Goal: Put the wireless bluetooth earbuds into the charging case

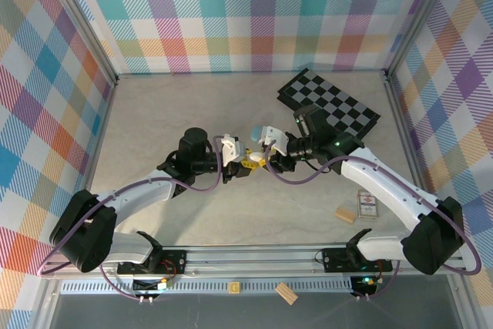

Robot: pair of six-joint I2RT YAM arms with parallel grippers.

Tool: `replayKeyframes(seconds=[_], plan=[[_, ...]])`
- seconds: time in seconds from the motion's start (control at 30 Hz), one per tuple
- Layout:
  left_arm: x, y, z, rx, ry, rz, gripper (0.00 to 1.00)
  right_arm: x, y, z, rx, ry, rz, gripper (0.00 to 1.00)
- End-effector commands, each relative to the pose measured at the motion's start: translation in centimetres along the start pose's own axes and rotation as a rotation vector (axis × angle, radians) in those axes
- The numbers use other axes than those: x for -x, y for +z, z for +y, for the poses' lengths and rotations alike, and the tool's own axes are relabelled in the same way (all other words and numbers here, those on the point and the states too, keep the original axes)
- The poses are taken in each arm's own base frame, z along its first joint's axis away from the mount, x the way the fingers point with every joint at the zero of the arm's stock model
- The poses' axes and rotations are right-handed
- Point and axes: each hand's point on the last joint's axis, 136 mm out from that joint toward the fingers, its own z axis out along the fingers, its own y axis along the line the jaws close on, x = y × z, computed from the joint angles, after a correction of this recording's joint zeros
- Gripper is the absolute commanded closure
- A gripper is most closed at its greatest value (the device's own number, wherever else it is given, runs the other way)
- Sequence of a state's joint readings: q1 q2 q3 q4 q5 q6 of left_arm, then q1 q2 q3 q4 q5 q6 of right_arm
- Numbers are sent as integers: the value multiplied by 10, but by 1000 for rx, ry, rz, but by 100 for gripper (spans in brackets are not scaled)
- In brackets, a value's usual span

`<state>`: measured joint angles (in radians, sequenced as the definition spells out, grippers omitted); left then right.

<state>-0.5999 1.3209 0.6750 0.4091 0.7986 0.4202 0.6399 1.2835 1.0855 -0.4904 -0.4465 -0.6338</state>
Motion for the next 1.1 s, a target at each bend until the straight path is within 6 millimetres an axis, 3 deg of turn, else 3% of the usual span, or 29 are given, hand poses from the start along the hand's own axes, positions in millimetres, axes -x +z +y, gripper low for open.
replayKeyframes(seconds=[0.0, 0.07, 0.2, 0.3, 0.47, 0.5, 0.53, 0.63, 0.7, 0.8, 0.93, 1.07], plan=[[21, -4, -6, -46, 53, -45, 84, 11, -1, 2, 19, -45, -29, 58], [20, -3, -6, -48, 50, -42, 84, 12, 0, 3, 27, -47, -34, 61], [21, -3, -6, -50, 52, -45, 83, 10, 1, 3, 29, -49, -27, 79], [19, -3, -3, -29, 53, -41, 78, 11, 0, 2, 17, -50, -31, 82], [15, -5, 5, 45, 52, -61, 39, 7, 0, -15, -65, 31, -38, 86], [13, -6, 9, 73, 54, -69, 23, 5, -1, -21, -82, 64, -42, 86], [12, -7, 13, 106, 59, -81, 1, 2, -1, -27, -108, 98, -47, 86], [3, -13, 25, 224, 47, -105, 0, -12, -5, -55, -223, 264, -66, 86], [-10, -18, 34, 305, 31, -90, 0, -26, -8, -75, -294, 462, -93, 92], [-29, -22, 40, 370, 26, -50, 0, -48, -7, -93, -331, 729, -138, 91], [-49, -21, 39, 367, 27, 23, 0, -75, 3, -103, -340, 1012, -150, 90], [-57, -21, 40, 378, 6, 44, 0, -106, 22, -98, -320, 1278, -60, 90]])
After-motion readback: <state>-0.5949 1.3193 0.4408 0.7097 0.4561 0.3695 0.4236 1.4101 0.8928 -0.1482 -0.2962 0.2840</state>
